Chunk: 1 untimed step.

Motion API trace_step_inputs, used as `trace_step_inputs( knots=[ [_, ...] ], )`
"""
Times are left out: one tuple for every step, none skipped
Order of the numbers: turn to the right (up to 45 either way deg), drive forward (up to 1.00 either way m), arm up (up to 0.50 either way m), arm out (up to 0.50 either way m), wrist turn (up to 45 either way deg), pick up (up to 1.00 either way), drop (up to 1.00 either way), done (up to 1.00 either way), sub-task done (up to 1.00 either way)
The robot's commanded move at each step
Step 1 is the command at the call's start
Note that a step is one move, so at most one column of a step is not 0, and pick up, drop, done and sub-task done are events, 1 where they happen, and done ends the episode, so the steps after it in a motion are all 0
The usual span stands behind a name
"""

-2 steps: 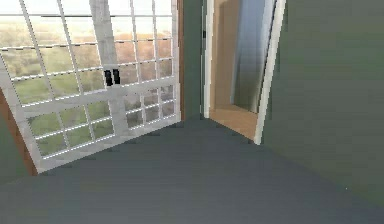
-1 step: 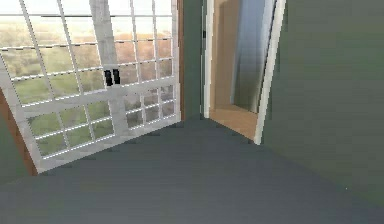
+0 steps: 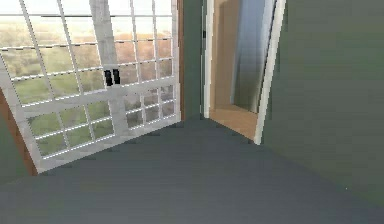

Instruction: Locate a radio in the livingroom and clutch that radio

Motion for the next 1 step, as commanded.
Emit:
trace_step_inputs(
  knots=[
    [0.0,0.00,0.00,0.00,0.0,0.00,0.00,1.00,0.00]
  ],
)
